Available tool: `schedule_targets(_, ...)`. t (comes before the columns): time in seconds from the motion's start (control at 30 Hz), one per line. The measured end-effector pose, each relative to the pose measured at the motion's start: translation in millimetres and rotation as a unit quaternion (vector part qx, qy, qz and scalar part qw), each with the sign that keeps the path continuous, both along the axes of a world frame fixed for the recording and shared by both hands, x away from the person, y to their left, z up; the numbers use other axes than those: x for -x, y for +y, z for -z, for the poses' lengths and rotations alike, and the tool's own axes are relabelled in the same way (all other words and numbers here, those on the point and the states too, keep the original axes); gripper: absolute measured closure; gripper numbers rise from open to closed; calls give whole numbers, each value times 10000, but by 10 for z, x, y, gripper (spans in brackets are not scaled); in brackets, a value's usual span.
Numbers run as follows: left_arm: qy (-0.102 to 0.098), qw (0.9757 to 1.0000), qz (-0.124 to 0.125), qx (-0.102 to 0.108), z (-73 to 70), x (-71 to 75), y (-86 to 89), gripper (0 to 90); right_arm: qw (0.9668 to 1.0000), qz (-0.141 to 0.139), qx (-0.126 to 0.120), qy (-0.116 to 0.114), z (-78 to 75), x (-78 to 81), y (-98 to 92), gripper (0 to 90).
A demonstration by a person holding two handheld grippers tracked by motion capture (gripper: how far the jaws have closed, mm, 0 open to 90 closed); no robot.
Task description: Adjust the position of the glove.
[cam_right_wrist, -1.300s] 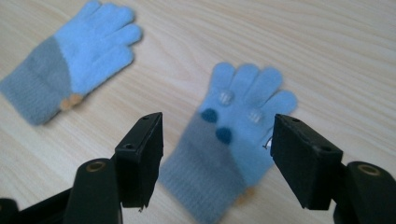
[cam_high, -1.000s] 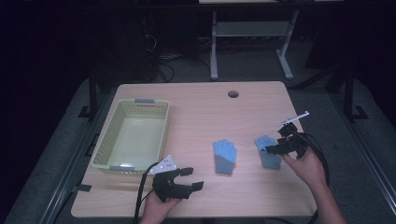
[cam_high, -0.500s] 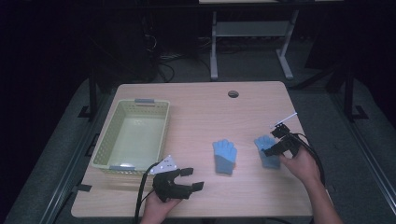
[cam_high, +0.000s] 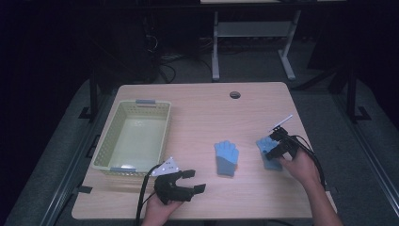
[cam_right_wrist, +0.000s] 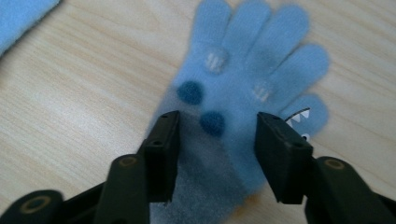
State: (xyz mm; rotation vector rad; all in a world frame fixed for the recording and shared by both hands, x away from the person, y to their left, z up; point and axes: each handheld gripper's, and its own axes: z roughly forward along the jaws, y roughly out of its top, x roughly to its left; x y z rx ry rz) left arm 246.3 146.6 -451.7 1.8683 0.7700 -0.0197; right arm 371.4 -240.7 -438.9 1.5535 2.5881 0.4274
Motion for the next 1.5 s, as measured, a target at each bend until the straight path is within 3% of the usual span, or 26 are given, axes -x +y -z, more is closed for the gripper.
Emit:
schedule_targets(0.33, -7, 9999, 55, -87, 6, 11, -13, 269, 10000, 18, 87, -11, 16, 6, 25, 563)
schedule_targets(0.57, 43, 10000, 25, -17, 22, 25, -31, 269, 9999, 27, 100, 59, 2, 21, 47, 760)
schedule_targets(0.87, 31, 10000, 25, -42, 16, 30, -29, 269, 9999, 147, -46, 59, -53, 38, 10, 815)
schedule_targets(0.93, 21, 10000, 23, -46, 15, 27, -26, 269, 9994, 242, -231, -21, -126, 64, -37, 816)
schedule_targets(1.23, 19, 10000, 23, -53, 24, 31, -39, 269, 9990, 88, -284, -319, -418, 144, 51, 815)
schedule_targets(1.33, 38, 10000, 3, -36, 21, 33, -35, 269, 9984, -105, -365, -430, -537, 165, 188, 813)
schedule_targets(1.5, -4, 10000, 12, -50, 15, 30, -22, 269, 9977, -293, -394, -467, -587, 162, 345, 813)
